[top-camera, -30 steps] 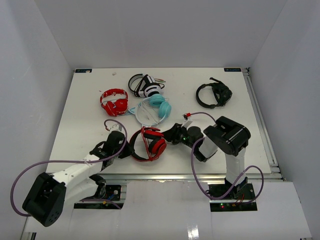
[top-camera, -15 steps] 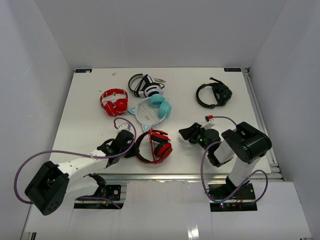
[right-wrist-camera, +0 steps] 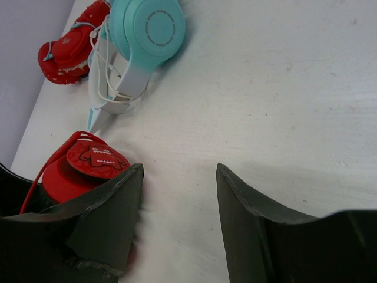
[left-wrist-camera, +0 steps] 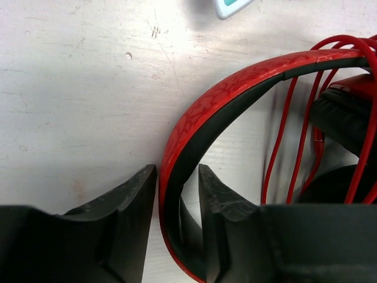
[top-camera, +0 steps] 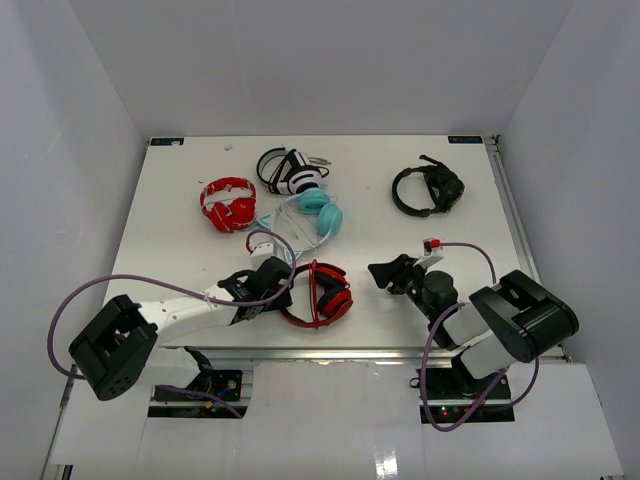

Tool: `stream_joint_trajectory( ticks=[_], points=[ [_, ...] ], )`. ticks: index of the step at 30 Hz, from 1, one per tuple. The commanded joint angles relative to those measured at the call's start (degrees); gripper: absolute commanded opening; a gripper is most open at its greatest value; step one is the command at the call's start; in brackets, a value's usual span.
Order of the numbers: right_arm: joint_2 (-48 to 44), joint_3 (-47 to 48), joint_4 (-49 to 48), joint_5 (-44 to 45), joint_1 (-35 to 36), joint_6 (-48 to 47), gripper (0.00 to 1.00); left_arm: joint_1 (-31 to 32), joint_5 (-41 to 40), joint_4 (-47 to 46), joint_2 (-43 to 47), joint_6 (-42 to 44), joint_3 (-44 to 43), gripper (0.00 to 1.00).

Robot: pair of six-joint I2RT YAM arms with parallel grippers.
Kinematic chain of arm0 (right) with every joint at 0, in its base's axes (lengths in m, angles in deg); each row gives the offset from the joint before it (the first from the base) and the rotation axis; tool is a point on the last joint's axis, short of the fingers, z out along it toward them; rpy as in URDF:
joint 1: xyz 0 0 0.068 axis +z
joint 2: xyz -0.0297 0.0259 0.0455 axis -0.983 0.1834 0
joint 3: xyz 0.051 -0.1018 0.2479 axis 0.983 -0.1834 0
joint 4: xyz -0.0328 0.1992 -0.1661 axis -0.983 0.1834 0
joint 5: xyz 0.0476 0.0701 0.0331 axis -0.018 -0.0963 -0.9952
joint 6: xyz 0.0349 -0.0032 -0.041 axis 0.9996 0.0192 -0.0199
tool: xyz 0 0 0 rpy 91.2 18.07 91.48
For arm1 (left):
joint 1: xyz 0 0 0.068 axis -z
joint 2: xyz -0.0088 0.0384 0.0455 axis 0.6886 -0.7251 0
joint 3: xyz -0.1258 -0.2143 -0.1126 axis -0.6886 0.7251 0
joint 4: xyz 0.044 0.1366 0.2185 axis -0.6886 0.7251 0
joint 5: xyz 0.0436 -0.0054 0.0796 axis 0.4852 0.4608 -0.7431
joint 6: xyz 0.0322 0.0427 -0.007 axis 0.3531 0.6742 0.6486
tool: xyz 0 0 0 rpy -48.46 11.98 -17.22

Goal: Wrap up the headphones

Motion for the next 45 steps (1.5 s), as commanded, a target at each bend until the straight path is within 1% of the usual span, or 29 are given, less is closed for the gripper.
stream_joint_trajectory(
  ticks=[1, 2, 3, 4, 5, 7, 9, 10, 11, 13, 14, 16, 18, 20, 22, 24, 26, 28, 30, 32, 35, 37, 41, 45],
  points=[
    [-5.70, -1.95, -28.40, 2.09, -0.18, -3.60, 0.59, 0.49, -3.25, 7.54, -1.23, -0.90, 0.57, 0.62],
    [-8.36, -1.23, -24.82, 2.03, -0.18, -4.40, 0.60, 0.55, -4.12, 9.17, -0.49, -1.15, 0.20, 0.73],
    [-10.68, 0.33, -18.93, 1.81, -0.18, -5.47, 0.61, 0.54, -4.84, 10.40, 0.21, -1.30, -0.45, 0.81],
    [-13.26, 2.46, -10.20, 1.55, -0.16, -6.64, 0.63, 0.51, -5.58, 11.51, 1.12, -1.34, -1.47, 0.86],
    [-17.43, 4.37, 1.69, 1.48, -0.10, -7.49, 0.67, 0.58, -6.69, 13.28, 2.68, -1.27, -2.90, 0.92],
    [-23.90, 12.66, 24.10, 2.26, 0.15, -10.57, 0.72, 0.58, -9.00, 17.07, 5.90, -0.56, -5.40, 0.97],
    [-28.71, 17.91, 35.91, 3.29, 0.36, -11.88, 0.75, 0.50, -10.88, 20.19, 8.42, 0.80, -10.93, 0.98],
    [-30.98, 20.29, 41.52, 3.97, 0.42, -11.88, 0.79, 0.49, -11.84, 21.66, 9.44, 1.43, -13.26, 0.98],
    [-32.65, 22.76, 43.35, 4.78, 0.44, -12.06, 0.83, 0.49, -12.15, 22.73, 9.77, 1.63, -14.02, 0.98],
    [-34.01, 30.75, 62.94, 6.56, 0.72, -13.17, 0.95, 0.49, -13.66, 23.03, 12.26, 3.90, -17.95, 0.98],
    [-33.52, 32.89, 68.64, 6.88, 0.94, -13.53, 0.98, 0.49, -13.91, 22.30, 13.52, 5.48, -19.24, 0.98],
    [-31.04, 39.71, 75.54, 6.31, 2.01, -15.97, 0.90, 0.49, -13.81, 21.63, 16.15, 8.44, -21.43, 0.98],
    [-29.83, 42.69, 82.68, 6.25, 3.08, -16.82, 0.90, 0.49, -13.52, 20.43, 18.20, 9.42, -21.82, 0.98],
    [-29.38, 43.71, 86.53, 6.44, 4.07, -17.70, 0.90, 0.48, -12.99, 17.99, 20.79, 11.47, -20.41, 0.98],
    [-29.64, 44.90, 92.87, 9.79, 5.07, -18.30, 0.90, 0.43, -12.12, 14.66, 23.88, 13.02, -17.66, 0.98],
    [-30.75, 45.91, 98.31, 14.05, 5.73, -19.02, 0.90, 0.49, -12.19, 12.64, 26.39, 13.02, -15.45, 0.98],
    [-32.96, 45.23, 100.84, 15.04, 5.96, -19.74, 0.90, 0.49, -11.76, 10.52, 28.94, 12.24, -11.22, 0.98],
    [-37.64, 41.96, 100.15, 14.58, 6.01, -20.87, 0.90, 0.46, -11.13, 8.14, 31.36, 11.83, -7.14, 0.98],
    [-43.42, 38.83, 97.94, 12.01, 6.06, -21.44, 0.90, 0.49, -11.25, 6.94, 33.89, 11.67, -3.78, 0.98],
    [-46.66, 35.08, 95.13, 9.46, 6.00, -21.91, 0.90, 0.47, -11.61, 6.33, 37.51, 11.34, -0.23, 0.98],
    [-50.94, 32.13, 94.35, 11.80, 6.06, -21.72, 0.90, 0.77, -11.03, 5.36, 43.16, 10.95, 3.81, 0.98],
    [-52.15, 31.26, 94.35, 12.89, 6.06, -21.31, 0.90, 1.24, -10.69, 4.30, 46.24, 11.01, 5.55, 0.98],
    [-53.31, 30.94, 94.19, 12.33, 6.06, -21.53, 0.90, 2.73, -10.52, 2.66, 51.05, 11.93, 7.59, 0.98],
    [-53.18, 30.96, 94.00, 11.94, 6.06, -21.99, 0.90, 3.13, -8.49, 1.11, 51.67, 13.26, 7.12, 0.98]
  ],
)
